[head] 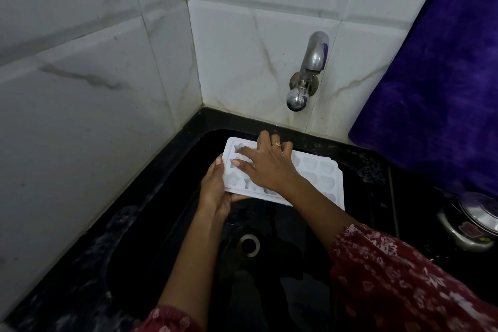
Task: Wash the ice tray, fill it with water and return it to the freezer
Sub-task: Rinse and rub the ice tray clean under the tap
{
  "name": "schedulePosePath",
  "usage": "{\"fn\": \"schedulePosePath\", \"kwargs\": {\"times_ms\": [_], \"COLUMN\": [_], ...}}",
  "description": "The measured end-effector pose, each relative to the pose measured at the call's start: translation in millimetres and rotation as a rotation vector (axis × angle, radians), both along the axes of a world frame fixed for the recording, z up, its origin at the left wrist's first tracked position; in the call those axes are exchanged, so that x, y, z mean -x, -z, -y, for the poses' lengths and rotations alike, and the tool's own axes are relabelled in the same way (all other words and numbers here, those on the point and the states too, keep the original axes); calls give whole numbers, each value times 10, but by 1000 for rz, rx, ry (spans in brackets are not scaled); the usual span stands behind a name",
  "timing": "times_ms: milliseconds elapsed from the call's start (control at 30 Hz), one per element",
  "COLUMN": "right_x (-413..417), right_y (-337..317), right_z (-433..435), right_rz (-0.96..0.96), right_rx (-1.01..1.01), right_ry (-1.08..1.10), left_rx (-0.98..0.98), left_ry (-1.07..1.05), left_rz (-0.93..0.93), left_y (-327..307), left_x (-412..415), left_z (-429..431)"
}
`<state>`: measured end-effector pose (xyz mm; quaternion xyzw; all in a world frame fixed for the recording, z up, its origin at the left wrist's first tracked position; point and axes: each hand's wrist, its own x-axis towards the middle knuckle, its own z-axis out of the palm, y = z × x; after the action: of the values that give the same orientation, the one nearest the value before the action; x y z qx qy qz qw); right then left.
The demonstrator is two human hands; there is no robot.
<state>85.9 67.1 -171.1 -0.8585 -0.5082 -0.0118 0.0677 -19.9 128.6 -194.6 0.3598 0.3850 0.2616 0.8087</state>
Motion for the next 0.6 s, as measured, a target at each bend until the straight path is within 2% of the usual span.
{"fn": "schedulePosePath", "kwargs": {"times_ms": [200, 433, 600], "right_x": [28, 86, 87], "right_y": [16, -21, -47], "right_z": [-7, 14, 253], "right_rz": [88, -10, 49], "right_rx": [-32, -24, -150], "right_ry": [28, 12, 100], "left_rx": [6, -1, -6], "left_ry": [-10, 3, 23], "left_rz": [5, -5, -8], "left_y": [30, 28, 44], "left_x": [-5, 30, 58], "left_z": [13, -4, -84]}}
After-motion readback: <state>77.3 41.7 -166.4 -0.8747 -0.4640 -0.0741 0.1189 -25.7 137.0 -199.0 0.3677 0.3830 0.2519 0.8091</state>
